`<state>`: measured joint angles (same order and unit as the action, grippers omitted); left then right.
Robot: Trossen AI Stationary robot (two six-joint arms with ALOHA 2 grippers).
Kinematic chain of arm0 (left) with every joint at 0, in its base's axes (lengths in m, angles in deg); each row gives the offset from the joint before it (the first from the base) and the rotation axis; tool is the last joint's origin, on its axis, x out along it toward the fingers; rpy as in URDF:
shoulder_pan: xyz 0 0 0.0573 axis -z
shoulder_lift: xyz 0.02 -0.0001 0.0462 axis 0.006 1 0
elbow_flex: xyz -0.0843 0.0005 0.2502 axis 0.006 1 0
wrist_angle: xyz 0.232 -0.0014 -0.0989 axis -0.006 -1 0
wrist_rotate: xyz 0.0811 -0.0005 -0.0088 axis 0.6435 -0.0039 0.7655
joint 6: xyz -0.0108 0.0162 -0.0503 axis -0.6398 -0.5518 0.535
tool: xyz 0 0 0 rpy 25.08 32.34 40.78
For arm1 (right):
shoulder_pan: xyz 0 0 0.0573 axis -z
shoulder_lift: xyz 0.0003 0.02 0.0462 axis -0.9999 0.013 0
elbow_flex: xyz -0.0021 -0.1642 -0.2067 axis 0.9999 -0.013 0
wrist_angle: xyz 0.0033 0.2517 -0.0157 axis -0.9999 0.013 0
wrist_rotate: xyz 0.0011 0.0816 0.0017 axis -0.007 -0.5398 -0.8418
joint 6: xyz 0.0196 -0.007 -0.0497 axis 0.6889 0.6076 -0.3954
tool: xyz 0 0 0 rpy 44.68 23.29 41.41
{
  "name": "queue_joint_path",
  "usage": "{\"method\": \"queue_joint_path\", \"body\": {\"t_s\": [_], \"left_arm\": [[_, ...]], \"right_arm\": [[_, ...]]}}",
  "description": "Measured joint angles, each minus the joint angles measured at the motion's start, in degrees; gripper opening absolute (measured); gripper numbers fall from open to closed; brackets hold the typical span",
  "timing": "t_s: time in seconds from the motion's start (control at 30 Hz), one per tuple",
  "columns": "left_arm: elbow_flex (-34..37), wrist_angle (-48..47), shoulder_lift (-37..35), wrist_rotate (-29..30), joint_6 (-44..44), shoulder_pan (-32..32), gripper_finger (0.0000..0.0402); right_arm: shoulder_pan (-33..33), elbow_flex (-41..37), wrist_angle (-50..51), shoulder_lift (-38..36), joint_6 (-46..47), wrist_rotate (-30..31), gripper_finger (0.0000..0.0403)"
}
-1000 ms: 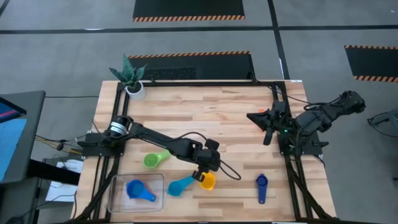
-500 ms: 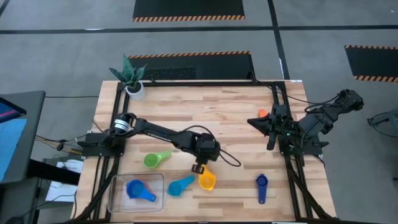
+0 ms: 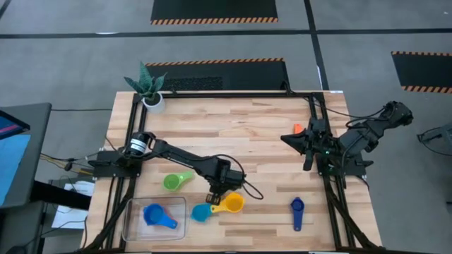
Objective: Nest measuring cups in basket
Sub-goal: Stack the yellow measuring cup on top of the blue measuring cup in the transparent bin
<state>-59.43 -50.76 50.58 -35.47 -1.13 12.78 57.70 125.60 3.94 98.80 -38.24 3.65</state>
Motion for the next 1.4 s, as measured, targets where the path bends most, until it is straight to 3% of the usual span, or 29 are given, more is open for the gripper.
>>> {"method": "queue_joint_path", "body": {"t_s": [0.17, 0.4, 1.0, 1.1, 1.23, 1.4], "left_arm": [[0.0, -0.4, -0.1, -0.8, 4.1, 0.0, 0.0087], [0.0, -1.3, -0.1, -7.1, 5.3, 2.1, 0.0087], [-0.1, 10.6, -0.3, -7.0, 4.0, 8.0, 0.0087], [-3.0, 6.9, -0.6, -7.7, 3.0, 7.9, 0.0087], [-11.7, -5.1, -1.2, -7.2, -0.1, 8.0, 0.0087], [-23.7, -18.4, -1.6, 1.1, -4.5, 8.6, 0.0087]], "right_arm": [[0.0, 0.0, 0.1, 1.1, 0.1, -0.2, 0.0022], [0.0, 0.0, 0.0, 2.7, 0.1, -0.3, 0.0025], [0.0, 0.0, -0.5, 2.7, -0.1, -0.3, 0.0023], [0.0, 0.0, 0.3, 2.6, -0.1, -1.5, 0.0022], [0.0, 0.0, 1.9, 2.5, -0.1, -5.2, 0.0024], [0.0, 0.0, 8.5, 2.5, 0.3, -14.2, 0.0026]]}}
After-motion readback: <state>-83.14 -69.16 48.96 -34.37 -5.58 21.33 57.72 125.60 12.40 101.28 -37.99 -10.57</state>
